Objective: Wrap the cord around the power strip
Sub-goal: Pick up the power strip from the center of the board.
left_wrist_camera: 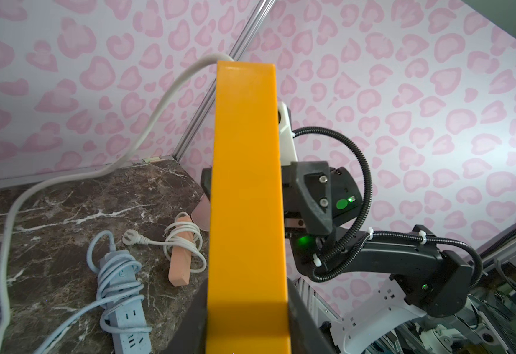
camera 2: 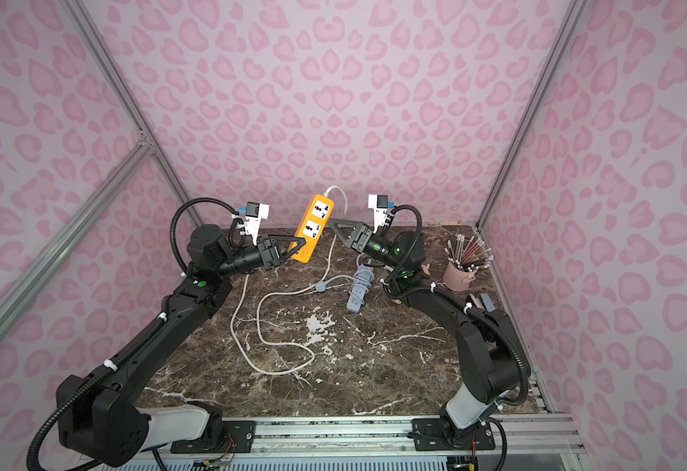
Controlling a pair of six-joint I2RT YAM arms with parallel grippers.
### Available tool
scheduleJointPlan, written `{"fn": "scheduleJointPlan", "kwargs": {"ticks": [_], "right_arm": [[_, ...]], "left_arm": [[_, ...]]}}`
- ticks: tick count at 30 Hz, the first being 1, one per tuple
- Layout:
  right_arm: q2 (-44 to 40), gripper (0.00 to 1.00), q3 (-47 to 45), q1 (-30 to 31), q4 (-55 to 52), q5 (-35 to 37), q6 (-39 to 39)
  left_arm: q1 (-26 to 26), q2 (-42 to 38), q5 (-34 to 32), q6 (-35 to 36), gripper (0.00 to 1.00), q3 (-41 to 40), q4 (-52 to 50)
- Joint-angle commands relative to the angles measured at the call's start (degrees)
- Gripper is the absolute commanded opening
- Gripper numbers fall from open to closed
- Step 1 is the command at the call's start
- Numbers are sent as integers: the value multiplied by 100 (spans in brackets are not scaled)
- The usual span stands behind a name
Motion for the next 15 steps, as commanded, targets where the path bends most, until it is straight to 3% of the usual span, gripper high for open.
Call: {"fn": "scheduleJointPlan", "kwargs": {"ticks": [1,4,6,10,13,15], "right_arm": [[103,78,242,125,122,-7,-188],[296,72,361,179,388,-46,-59],[393,61,408,197,699,-49,111],[510,33,386,209,1303,65,407],[538,22,343,215,1389,194,450],[581,18,373,240,1464,215,457]], "left_arm": [[-130,14,226,-54,3,-24,625],[-155,4,273,-136,3,-71,681],[-151,13,296,-136,4,-91,626],[-153,37,296,-210,25,-206,567],[-151,54,312,-311,40,-296,661],[-155,90,349,-388,45,-335,721]]}}
